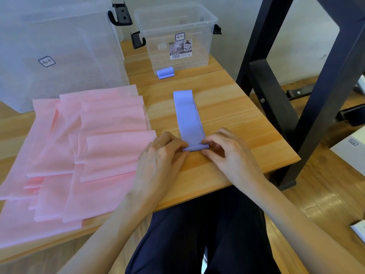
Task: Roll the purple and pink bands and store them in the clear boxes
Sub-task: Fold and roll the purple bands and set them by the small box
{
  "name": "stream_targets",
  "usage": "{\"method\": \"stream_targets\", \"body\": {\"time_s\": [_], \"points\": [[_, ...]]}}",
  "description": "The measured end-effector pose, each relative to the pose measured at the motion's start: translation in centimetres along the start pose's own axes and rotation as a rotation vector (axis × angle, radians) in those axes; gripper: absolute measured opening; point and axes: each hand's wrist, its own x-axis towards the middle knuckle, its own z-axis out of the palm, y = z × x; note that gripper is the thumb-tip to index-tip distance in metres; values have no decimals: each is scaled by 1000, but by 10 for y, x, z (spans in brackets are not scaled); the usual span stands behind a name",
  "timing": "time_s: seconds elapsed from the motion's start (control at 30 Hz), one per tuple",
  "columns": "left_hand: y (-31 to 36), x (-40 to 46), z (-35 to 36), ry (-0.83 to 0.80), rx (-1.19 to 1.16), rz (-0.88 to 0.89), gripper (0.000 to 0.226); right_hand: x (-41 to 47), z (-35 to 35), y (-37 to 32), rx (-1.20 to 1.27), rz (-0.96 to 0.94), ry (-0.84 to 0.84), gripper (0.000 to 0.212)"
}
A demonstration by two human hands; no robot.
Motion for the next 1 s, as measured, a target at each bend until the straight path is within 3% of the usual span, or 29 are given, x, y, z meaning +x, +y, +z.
{"method": "stream_targets", "body": {"time_s": [0.2,0.37,0.53,0.67,1.0], "points": [[-2,-1,3,1,-131,-29,21,0,3,-1,-11,71,81,29],[1,-2,2,-11,-123,-25,21,-1,4,0,-58,39,77,22],[5,1,-3,-30,-193,-167,21,0,3,-1,-21,56,38,23],[10,2,-8,-19,-140,-272,19,0,2,0,-17,67,43,22],[24,-8,-9,-35,-41,-254,32,2,5,-1,59,63,55,20]]}}
